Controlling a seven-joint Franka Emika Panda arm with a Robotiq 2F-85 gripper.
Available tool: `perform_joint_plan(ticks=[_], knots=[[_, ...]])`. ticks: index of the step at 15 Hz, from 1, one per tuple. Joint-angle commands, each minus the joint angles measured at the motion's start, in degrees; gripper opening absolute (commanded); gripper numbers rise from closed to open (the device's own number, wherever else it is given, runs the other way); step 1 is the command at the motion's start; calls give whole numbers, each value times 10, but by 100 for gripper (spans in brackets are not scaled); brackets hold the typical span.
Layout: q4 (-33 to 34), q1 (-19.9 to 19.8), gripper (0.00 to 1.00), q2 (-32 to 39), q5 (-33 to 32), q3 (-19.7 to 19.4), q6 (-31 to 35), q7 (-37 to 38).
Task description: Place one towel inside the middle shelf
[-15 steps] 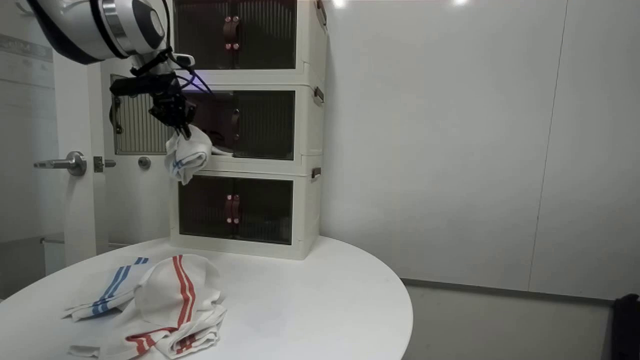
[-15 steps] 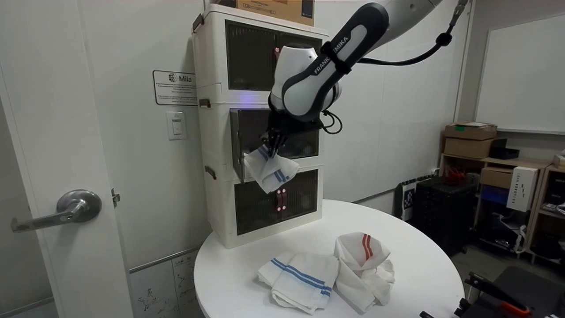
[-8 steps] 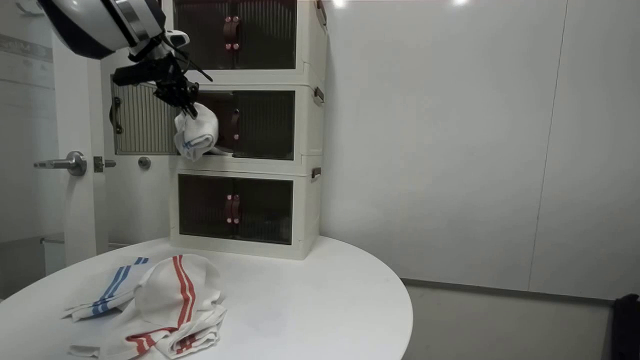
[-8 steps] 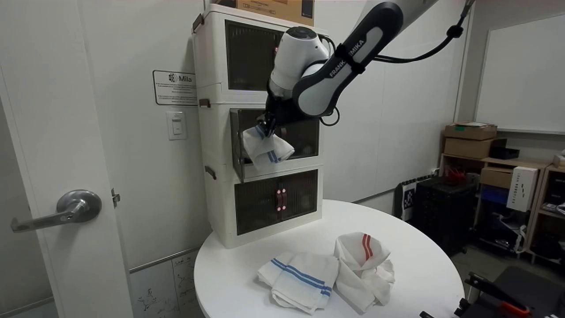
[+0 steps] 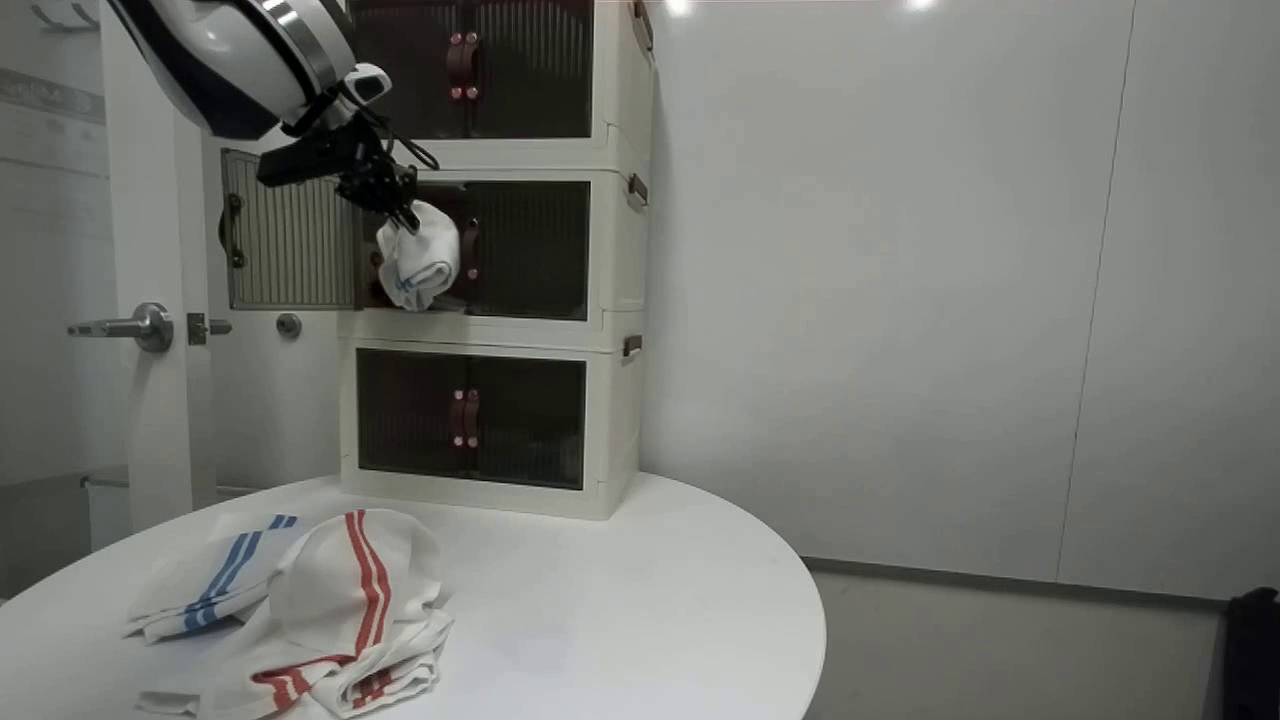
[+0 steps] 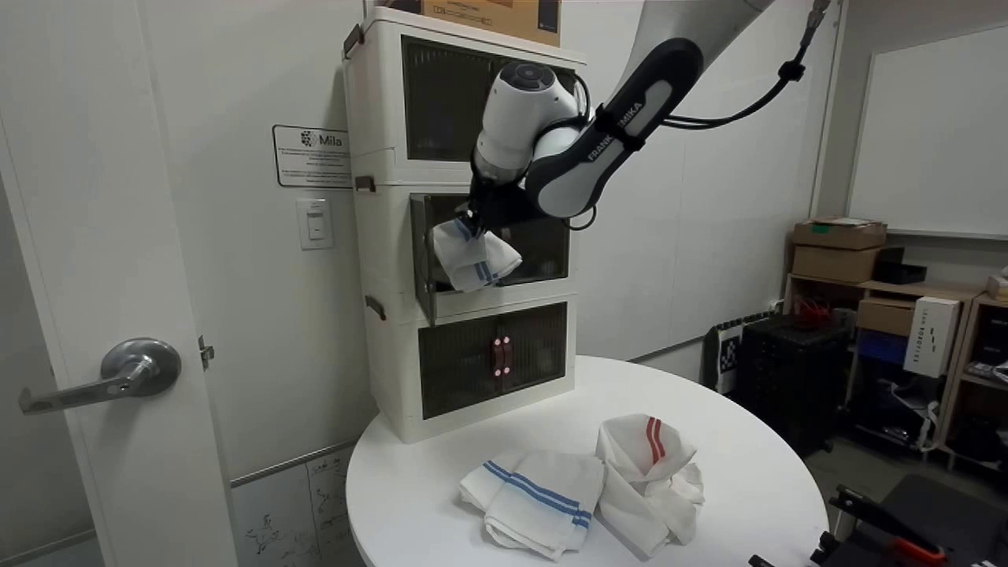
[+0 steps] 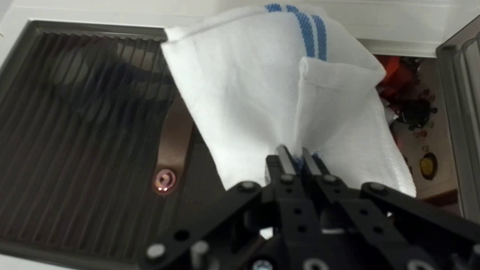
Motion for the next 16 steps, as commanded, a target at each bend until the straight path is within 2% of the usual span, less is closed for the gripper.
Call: perform_joint_plan(ticks=[1, 9, 10, 12, 13, 15, 16], knots=[[79, 4, 2, 67, -13, -13, 17, 27], [213, 9, 2, 169, -10, -35, 14, 72], [217, 4, 32, 173, -2, -30, 15, 68], [209, 3, 38, 177, -5, -27, 20, 67], [195, 2, 47, 173, -6, -23, 22, 61], [131, 2, 61, 150, -16, -12, 55, 47], [90, 13, 68, 138, -33, -21, 78, 63]])
